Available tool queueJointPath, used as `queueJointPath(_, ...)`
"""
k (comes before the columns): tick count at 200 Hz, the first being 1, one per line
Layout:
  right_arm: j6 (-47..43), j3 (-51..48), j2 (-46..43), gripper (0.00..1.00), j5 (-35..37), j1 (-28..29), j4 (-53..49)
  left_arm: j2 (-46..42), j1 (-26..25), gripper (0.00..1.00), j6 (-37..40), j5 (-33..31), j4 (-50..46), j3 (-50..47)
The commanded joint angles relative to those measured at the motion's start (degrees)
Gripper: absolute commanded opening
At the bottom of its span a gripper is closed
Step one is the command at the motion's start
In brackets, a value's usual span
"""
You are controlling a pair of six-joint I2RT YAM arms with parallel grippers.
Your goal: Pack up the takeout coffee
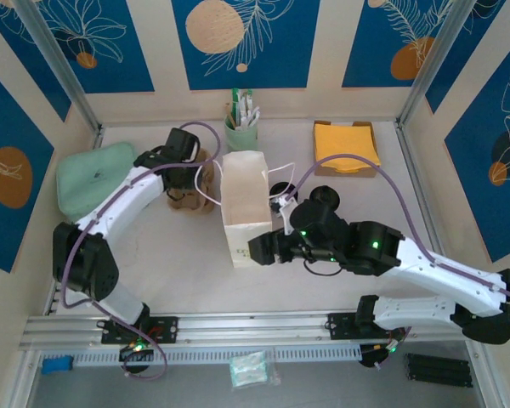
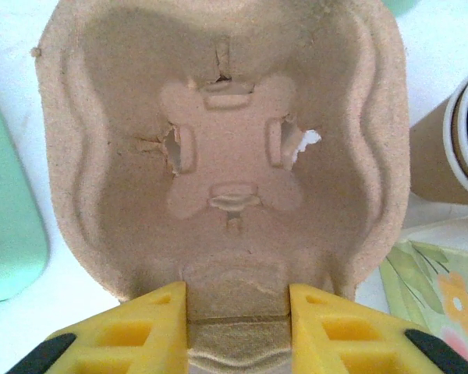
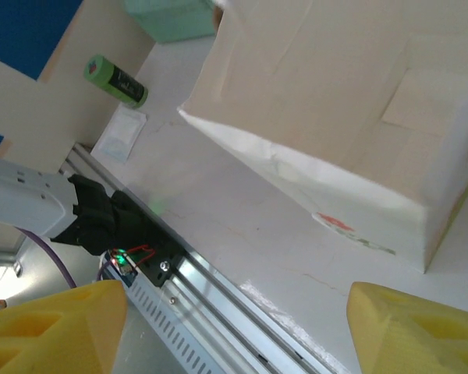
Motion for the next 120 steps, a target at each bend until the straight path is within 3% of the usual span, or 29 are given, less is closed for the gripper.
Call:
queueJointPath(1,-1.5,2.4,-2.9,0.75,1.3,-1.5,-2.2,-3.5,1.8,0.33,1.8,-1.5,-1.2,-0.4)
queueJointPath(67,-2.3,4.4,-6.8,0.75,1.2,-8.0,-4.9,-11.7,7.9,0.33,4.2,-1.9,-4.4,-2.9)
queueJointPath(120,-3.3,9.1,-3.3,0.76,-4.0,-16.9,-6.3,-16.9,9.9,0.32,5.7,-0.9,-14.7,10.1)
